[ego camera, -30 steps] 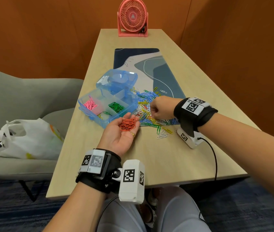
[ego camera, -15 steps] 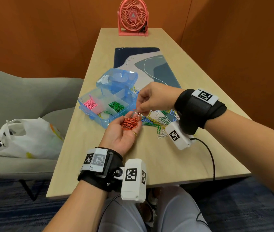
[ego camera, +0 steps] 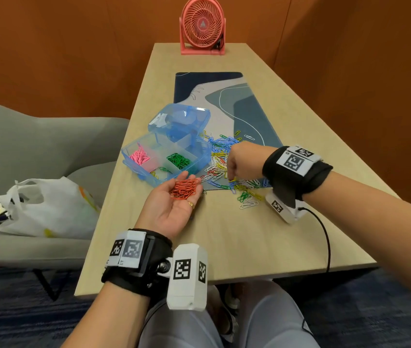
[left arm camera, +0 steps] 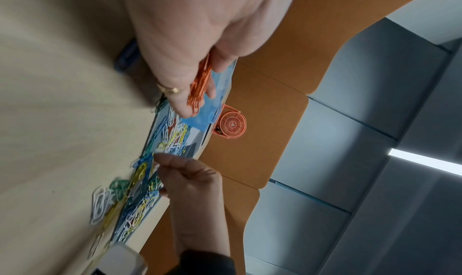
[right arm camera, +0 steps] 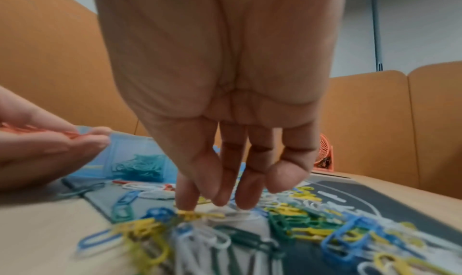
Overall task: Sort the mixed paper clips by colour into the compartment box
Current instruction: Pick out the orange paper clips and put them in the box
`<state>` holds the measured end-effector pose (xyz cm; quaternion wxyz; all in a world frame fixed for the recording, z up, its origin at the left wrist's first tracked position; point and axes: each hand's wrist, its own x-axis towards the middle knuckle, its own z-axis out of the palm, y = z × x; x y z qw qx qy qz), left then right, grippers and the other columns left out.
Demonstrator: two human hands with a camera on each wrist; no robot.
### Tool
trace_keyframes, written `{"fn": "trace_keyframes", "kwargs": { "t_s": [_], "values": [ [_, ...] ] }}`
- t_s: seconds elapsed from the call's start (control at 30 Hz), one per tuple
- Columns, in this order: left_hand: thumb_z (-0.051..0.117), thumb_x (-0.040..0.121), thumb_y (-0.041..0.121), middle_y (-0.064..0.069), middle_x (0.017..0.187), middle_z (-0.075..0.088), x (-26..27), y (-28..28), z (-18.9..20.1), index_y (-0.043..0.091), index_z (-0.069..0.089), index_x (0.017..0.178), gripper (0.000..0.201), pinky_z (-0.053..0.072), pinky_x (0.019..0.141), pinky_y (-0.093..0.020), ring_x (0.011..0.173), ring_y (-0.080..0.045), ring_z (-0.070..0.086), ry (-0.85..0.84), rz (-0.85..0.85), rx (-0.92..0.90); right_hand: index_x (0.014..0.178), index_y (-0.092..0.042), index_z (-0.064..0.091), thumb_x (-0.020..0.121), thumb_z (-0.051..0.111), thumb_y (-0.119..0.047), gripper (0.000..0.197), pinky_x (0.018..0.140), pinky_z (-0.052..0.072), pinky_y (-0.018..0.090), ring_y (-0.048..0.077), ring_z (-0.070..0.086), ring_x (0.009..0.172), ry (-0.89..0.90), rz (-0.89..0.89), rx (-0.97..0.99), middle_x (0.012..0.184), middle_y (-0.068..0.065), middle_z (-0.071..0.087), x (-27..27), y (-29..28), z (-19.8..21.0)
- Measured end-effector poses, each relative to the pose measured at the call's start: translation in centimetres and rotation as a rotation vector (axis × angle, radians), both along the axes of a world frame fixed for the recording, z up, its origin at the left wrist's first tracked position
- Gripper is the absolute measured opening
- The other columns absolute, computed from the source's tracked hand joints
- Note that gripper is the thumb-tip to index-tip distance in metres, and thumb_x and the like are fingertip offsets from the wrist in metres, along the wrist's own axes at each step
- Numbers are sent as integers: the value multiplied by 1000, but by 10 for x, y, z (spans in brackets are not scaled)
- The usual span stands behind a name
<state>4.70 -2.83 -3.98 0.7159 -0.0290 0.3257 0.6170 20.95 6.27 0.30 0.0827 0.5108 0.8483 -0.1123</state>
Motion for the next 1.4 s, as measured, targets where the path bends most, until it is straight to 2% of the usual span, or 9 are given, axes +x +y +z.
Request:
{"fn": "trace_keyframes", "kwargs": {
  "t_s": [0.1,0.2,0.37,0.6,0.7,0.8,1.03,1.2,1.4],
  "values": [
    [31,101,13,-18,90,59,-1,-2,0,-4,57,91,33,44,90,-39,86,-30,57,14,-10,-1,94,-17,75,86,56,-4,24,81,51,28,21,63,91,14,2,20,91,-1,69,0,1,4],
    [31,102,14,-18,90,59,-2,-3,-1,-4,57,91,33,45,88,-39,86,-30,57,23,-7,0,100,-22,73,85,53,0,34,73,42,22,15,54,81,81,33,34,84,-6,56,-11,2,3],
    [30,101,14,-19,91,60,-2,-3,-1,-4,56,91,34,42,96,-40,86,-30,57,-3,1,1,95,-18,74,85,56,-4,25,77,48,24,18,61,87,75,29,17,93,1,70,-16,3,-1],
    [29,102,15,-18,89,60,-1,-2,-2,-4,57,90,35,41,97,-37,86,-30,57,-13,4,-2,89,-2,72,82,54,-5,20,71,51,30,28,63,82,-30,-1,61,90,15,70,-9,6,4],
    [30,102,15,-18,90,60,-1,-2,-3,-3,57,90,34,41,98,-36,86,-30,57,-6,4,-6,83,-9,69,85,61,-13,10,57,42,22,19,56,75,6,-7,53,78,5,64,-14,5,5],
    [30,102,15,-18,90,60,-1,-1,-4,-3,57,90,34,41,97,-36,86,-30,57,-1,6,-7,86,-9,71,83,66,-19,11,61,43,24,19,57,77,8,2,25,82,6,66,-20,3,-2],
    [31,101,14,-19,88,61,-1,-2,-5,-4,57,90,33,41,99,-37,86,-31,58,3,14,-1,79,-13,61,84,54,-10,9,53,38,19,20,51,75,74,-2,20,78,3,58,-23,5,-5],
    [31,101,15,-19,89,61,-1,-2,-4,-4,56,90,33,44,94,-40,86,-31,58,-1,11,10,96,-17,72,87,56,-8,21,68,43,21,14,54,78,112,41,12,84,-4,64,-28,3,-5],
    [30,102,15,-19,90,61,-1,-2,-4,-4,56,91,34,44,93,-41,88,-30,58,-6,9,17,92,-17,74,85,62,-13,15,71,45,22,12,57,79,94,59,-18,87,-3,69,-26,2,-2]
  ]
}}
